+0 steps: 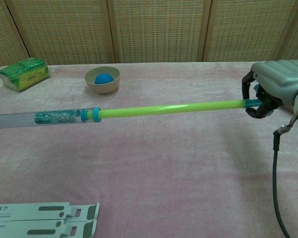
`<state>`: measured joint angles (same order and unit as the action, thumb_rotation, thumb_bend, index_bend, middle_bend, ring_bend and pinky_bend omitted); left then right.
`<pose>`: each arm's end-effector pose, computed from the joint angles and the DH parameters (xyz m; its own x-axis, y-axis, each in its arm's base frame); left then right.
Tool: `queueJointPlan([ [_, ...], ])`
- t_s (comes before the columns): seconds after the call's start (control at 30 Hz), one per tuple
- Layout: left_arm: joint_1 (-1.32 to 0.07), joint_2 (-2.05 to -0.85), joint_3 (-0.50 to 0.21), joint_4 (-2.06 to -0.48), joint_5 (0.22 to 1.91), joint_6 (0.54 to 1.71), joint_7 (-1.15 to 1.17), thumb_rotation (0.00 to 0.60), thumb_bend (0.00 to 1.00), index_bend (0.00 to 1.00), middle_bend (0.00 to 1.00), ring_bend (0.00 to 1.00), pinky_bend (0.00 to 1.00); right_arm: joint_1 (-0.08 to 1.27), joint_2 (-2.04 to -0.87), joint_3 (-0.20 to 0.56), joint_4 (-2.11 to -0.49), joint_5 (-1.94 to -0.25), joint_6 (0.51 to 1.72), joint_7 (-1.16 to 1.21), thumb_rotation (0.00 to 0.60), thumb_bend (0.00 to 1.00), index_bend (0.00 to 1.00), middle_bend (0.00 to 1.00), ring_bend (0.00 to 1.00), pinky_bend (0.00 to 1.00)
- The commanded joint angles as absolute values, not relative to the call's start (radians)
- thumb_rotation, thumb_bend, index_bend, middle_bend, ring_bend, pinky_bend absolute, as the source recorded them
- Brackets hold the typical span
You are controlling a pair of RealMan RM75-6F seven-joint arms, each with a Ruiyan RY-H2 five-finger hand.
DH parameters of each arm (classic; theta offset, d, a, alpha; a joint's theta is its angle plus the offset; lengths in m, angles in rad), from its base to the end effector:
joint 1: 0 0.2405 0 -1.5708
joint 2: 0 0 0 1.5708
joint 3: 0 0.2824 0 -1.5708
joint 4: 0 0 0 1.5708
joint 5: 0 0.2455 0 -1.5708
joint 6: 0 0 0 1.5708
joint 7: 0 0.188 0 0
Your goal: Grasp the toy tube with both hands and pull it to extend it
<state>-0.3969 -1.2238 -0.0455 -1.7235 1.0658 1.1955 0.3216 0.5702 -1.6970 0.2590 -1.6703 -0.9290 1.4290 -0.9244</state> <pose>-0.3104 0.3119 0.0512 0.4224 0.2744 0.8639 0.8957 0.0196 -0.4442 -0.1643 -0.3623 -0.0379 0.5528 -0.0743 0.8300 -0.8323 -0.0008 0.5543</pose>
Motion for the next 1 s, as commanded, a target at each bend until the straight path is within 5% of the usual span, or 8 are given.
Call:
queueJointPlan([
  [0.03,-0.396,-1.224,-0.047,-1.723,1.066,1.194,0.323,0.6,0.53,0.53,0.88,0.8,0.72,0.57,-1.696,0.257,-1.67,-0.929,1.428,-0.922,0.6,0.61,0.82,1.0,1.0,0.65],
  [0.17,-0.397,-1.227,-0.049,-1.719,1.065,1.187,0.328,0.6,0.42,0.36,0.65,0.62,0.62,0.57,-1.698,0.247,-1.669,-0.93,1.423,-0.916,0.6,0.52,0.7,0.91,0.92,0.61],
  [0.3,-0.397,-1.231,-0.046,-1.71,1.075,1.191,0.348,0.6,0.25,0.08,0.21,0.27,0.34,0.569,-1.69,0.233,-1.675,-0.914,1.418,-0.94,0.6,0.39,0.41,0.56,0.62,0.39],
  [0.4,-0.396,-1.23,-0.047,-1.712,1.072,1.187,0.35,0.6,0.2,0.0,0.03,0.07,0.18,0.57,-1.68,0.235,-1.688,-0.876,1.42,-0.981,0.6,0.32,0.25,0.29,0.37,0.25],
  [0.5,-0.394,-1.222,-0.049,-1.72,1.073,1.18,0.341,0.6,0.19,0.0,0.0,0.0,0.09,0.572,-1.667,0.243,-1.709,-0.823,1.425,-1.023,0.6,0.29,0.18,0.13,0.19,0.16],
  [0.63,-0.385,-1.212,-0.044,-1.733,1.084,1.174,0.316,0.6,0.19,0.0,0.0,0.0,0.04,0.565,-1.651,0.238,-1.719,-0.813,1.43,-1.013,0.6,0.29,0.16,0.04,0.08,0.08],
  [1.0,-0.288,-1.23,0.004,-1.7,1.317,1.308,0.13,0.6,0.19,0.0,0.0,0.0,0.0,0.43,-1.522,0.075,-1.754,-1.104,1.438,-0.651,0.6,0.2,0.12,0.0,0.0,0.0],
])
